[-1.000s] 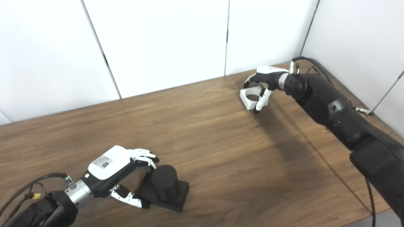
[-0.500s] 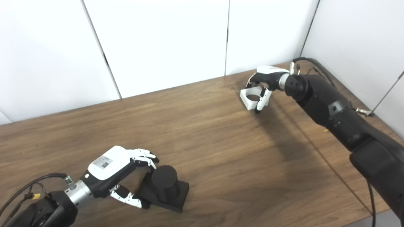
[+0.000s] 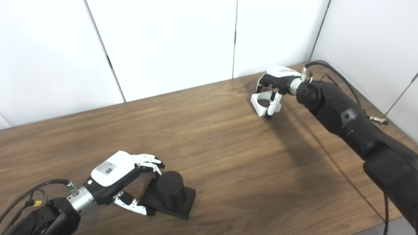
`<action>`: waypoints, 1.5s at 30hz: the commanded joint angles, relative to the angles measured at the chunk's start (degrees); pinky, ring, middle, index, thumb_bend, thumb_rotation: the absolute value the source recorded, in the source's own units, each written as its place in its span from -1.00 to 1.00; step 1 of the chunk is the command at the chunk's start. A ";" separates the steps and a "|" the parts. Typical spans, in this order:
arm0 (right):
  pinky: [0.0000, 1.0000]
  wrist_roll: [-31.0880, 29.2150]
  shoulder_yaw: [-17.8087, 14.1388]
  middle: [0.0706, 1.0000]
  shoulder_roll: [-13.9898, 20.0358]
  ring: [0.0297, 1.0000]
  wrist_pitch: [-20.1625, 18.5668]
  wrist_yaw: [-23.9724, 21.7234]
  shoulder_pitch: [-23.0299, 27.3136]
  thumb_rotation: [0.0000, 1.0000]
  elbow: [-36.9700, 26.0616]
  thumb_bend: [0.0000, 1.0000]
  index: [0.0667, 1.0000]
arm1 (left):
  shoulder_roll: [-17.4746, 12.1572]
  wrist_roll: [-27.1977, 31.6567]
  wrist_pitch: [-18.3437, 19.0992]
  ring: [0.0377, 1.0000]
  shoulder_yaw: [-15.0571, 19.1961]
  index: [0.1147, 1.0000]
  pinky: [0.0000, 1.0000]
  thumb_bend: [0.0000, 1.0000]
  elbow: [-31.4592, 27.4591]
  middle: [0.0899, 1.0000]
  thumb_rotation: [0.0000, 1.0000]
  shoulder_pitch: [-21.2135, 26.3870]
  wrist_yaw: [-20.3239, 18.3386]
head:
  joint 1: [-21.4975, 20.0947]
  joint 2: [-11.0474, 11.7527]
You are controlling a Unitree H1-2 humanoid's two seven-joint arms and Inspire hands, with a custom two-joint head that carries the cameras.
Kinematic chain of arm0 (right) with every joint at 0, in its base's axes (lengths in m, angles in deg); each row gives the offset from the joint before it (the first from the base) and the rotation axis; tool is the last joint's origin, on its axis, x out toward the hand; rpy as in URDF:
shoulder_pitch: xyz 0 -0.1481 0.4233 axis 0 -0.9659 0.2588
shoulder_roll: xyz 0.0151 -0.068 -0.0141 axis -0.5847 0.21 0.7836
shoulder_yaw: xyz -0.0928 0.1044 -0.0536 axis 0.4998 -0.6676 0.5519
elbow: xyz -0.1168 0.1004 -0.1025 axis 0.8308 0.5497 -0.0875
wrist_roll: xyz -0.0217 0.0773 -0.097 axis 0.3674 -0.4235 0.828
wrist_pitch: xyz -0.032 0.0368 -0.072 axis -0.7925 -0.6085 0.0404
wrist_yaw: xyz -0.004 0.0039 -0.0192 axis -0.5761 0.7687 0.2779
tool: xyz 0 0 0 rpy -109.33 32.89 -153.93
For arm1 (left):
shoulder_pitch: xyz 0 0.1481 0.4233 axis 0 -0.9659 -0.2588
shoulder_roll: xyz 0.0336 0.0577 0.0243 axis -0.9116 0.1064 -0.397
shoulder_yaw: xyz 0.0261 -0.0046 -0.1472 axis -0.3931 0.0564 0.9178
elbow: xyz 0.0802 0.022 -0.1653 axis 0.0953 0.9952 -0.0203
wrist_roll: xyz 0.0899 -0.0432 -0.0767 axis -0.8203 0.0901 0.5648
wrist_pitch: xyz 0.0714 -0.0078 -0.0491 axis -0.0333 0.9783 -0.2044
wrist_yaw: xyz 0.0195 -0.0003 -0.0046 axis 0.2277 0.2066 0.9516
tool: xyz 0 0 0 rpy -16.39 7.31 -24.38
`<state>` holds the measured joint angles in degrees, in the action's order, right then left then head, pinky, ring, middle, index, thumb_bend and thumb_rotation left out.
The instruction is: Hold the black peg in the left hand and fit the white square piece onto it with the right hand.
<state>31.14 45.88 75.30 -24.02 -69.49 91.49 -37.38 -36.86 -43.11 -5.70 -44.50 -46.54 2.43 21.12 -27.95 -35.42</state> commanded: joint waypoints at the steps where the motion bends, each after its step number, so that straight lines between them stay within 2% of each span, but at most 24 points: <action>1: 0.37 2.36 -0.15 0.50 1.09 0.56 1.18 3.54 0.83 -0.75 -0.05 0.04 -0.11 | -1.80 -3.58 0.45 0.63 -1.41 -0.16 0.33 0.05 1.02 0.53 -0.89 -1.24 -2.85 | -0.03 -0.09; 8: 0.34 3.36 -1.40 0.46 1.38 0.58 4.30 9.33 -0.57 -0.75 -1.38 0.04 -0.11 | -1.83 -3.29 0.45 0.63 -1.81 -0.16 0.35 0.05 1.29 0.52 -0.89 -1.00 -2.64 | -0.19 -0.26; 13: 0.42 2.87 -3.05 0.52 1.66 0.68 4.08 9.43 -1.67 -0.75 -5.38 0.05 -0.12 | -1.79 -3.50 0.45 0.63 -1.97 -0.16 0.34 0.05 1.49 0.53 -0.89 -0.83 -2.64 | -0.02 -0.09; 15: 0.41 2.69 -3.91 0.52 1.84 0.68 4.17 9.08 -2.25 -0.75 -7.35 0.05 -0.12 | -1.66 -3.86 0.45 0.64 -1.76 -0.15 0.35 0.05 1.57 0.54 -0.89 -0.92 -2.92 | 0.03 0.31; 19: 0.43 2.67 -5.31 0.53 2.30 0.70 4.48 8.42 -3.52 -0.75 -11.53 0.04 -0.11 | -1.58 -4.19 0.46 0.61 -2.76 -0.16 0.32 0.05 2.19 0.52 -0.89 -0.56 -0.87 | 0.00 0.50; 28: 0.43 2.03 -7.81 0.51 2.54 0.67 4.56 5.34 -6.20 -0.74 -19.40 0.05 -0.11 | -0.95 -3.74 0.45 0.63 -2.87 -0.15 0.35 0.05 2.74 0.54 -0.89 0.01 -1.71 | 2.38 -0.23; 34: 0.42 0.41 -8.60 0.51 2.07 0.66 6.38 4.08 -7.09 -0.75 -23.19 0.05 -0.11 | -1.02 -4.03 0.45 0.65 -2.96 -0.15 0.36 0.05 3.21 0.55 -0.88 0.30 -1.46 | 4.65 -0.95; 45: 0.49 -0.99 -8.80 0.54 0.08 0.68 5.31 -1.21 -6.72 -0.74 -31.59 0.05 -0.12 | -0.33 -4.64 0.45 0.69 -2.59 -0.15 0.42 0.05 3.62 0.59 -0.88 0.93 -2.77 | 7.69 -1.79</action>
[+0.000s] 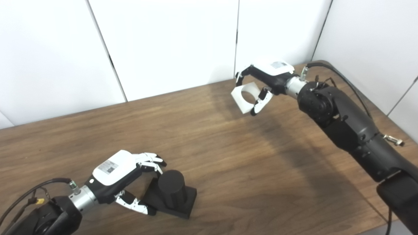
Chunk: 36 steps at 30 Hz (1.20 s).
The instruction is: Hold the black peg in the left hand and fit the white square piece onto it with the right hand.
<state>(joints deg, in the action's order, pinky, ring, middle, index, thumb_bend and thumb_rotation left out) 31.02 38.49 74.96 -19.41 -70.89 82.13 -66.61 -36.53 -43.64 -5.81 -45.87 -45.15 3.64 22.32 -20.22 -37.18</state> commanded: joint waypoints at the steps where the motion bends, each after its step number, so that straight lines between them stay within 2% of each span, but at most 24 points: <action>1: 0.49 -1.02 -1.34 0.54 0.29 0.68 0.52 -0.45 2.72 -0.74 -3.09 0.05 -0.12 | -0.56 -4.08 0.57 0.69 -1.08 -0.15 0.42 0.05 2.15 0.59 -0.88 -0.30 -4.16 | 0.26 -0.17; 20: 0.41 -4.81 -1.18 0.54 -2.42 0.62 -1.09 -11.38 3.14 -0.74 -14.16 0.05 -0.12 | 2.03 -5.60 0.63 0.71 1.96 -0.15 0.45 0.05 1.97 0.61 -0.87 -0.99 -7.39 | 5.92 -1.64; 27: 0.39 -5.97 -1.22 0.53 -2.63 0.62 -1.22 -13.45 2.81 -0.74 -16.89 0.05 -0.12 | 3.50 -6.22 0.80 0.73 3.56 -0.15 0.46 0.05 1.89 0.63 -0.87 -1.20 -9.46 | 8.80 -2.37; 36: 0.34 -7.46 -0.18 0.51 -2.88 0.59 1.20 -14.70 1.82 -0.74 -18.47 0.05 -0.12 | 4.70 -7.27 0.68 0.70 4.24 -0.15 0.44 0.05 1.96 0.61 -0.87 -1.22 -9.76 | 11.36 -3.01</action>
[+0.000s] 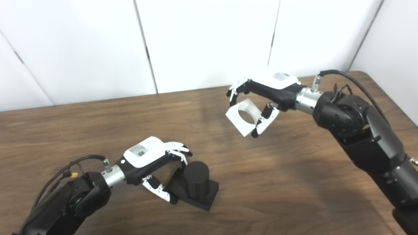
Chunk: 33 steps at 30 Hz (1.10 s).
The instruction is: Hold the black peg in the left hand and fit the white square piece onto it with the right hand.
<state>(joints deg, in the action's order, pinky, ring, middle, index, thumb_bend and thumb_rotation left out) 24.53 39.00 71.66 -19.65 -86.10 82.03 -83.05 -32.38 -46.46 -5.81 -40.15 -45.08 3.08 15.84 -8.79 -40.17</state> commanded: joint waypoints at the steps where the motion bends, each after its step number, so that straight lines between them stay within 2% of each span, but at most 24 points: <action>1: 0.34 -1.29 -0.68 0.51 0.39 0.59 1.33 0.21 1.89 -0.74 -2.32 0.05 -0.12 | 0.69 -4.43 0.68 0.70 -1.33 -0.15 0.44 0.05 1.85 0.61 -0.87 -0.69 -3.61 | 0.25 -0.16; 19: 0.35 -6.95 0.10 0.51 -0.24 0.62 -3.16 -7.18 3.59 -0.74 -10.00 0.04 -0.12 | 2.97 -5.62 1.22 0.71 0.72 -0.15 0.44 0.05 1.68 0.64 -0.87 -0.57 -5.94 | 3.39 -1.39; 27: 0.25 -7.14 1.42 0.50 -0.57 0.59 -1.36 -8.29 4.26 -0.74 -12.41 0.04 -0.12 | 4.03 -6.53 1.93 0.71 1.63 -0.15 0.41 0.05 1.01 0.65 -0.87 -0.59 -7.77 | 5.78 -1.97; 33: 0.30 -7.12 2.13 0.49 -1.56 0.58 -1.75 -9.15 4.49 -0.74 -14.26 0.04 -0.12 | 4.67 -7.26 1.76 0.72 2.17 -0.15 0.40 0.05 1.23 0.65 -0.87 -0.62 -8.03 | 6.43 -2.29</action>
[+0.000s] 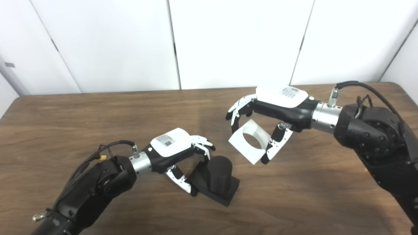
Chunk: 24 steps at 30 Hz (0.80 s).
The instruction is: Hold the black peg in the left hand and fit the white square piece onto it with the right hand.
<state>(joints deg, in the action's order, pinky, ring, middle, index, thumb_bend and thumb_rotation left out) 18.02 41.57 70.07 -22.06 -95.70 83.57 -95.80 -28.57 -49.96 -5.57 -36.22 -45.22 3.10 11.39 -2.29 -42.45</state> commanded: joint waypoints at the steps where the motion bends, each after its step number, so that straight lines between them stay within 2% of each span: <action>1: 0.30 -0.42 -0.21 0.49 -0.21 0.58 0.92 0.46 2.96 -0.74 -1.35 0.04 -0.12 | 0.94 -3.82 1.39 0.72 -1.72 -0.15 0.39 0.05 1.41 0.65 -0.87 -0.65 -3.45 | -0.03 -0.07; 7: 0.32 0.86 1.36 0.50 -1.46 0.61 0.68 0.44 2.92 -0.74 -0.35 0.05 -0.12 | 1.22 -3.86 1.36 0.72 -1.43 -0.15 0.39 0.05 1.03 0.65 -0.87 -0.77 -3.74 | 0.32 -0.20; 13: 0.29 0.87 2.39 0.50 -2.46 0.61 2.56 0.98 2.59 -0.74 1.43 0.05 -0.12 | 1.46 -3.77 1.52 0.72 -1.04 -0.15 0.39 0.05 0.86 0.66 -0.87 -0.97 -4.13 | 0.64 -0.36; 18: 0.35 1.72 3.15 0.50 -3.42 0.62 1.48 0.55 2.33 -0.74 1.74 0.05 -0.12 | 1.68 -4.20 1.10 0.72 -0.80 -0.15 0.40 0.05 0.79 0.67 -0.87 -1.10 -3.99 | 0.80 -0.46; 24: 0.35 2.61 4.08 0.49 -4.84 0.60 2.07 0.90 1.90 -0.74 2.95 0.05 -0.12 | 1.85 -4.23 1.09 0.72 -0.63 -0.15 0.39 0.05 0.64 0.66 -0.87 -1.16 -3.98 | 1.08 -0.60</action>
<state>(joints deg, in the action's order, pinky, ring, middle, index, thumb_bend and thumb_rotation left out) 20.65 46.37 65.35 -20.78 -95.77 83.71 -92.84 -27.23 -50.82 -5.40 -35.11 -45.43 2.92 10.19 -1.14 -42.98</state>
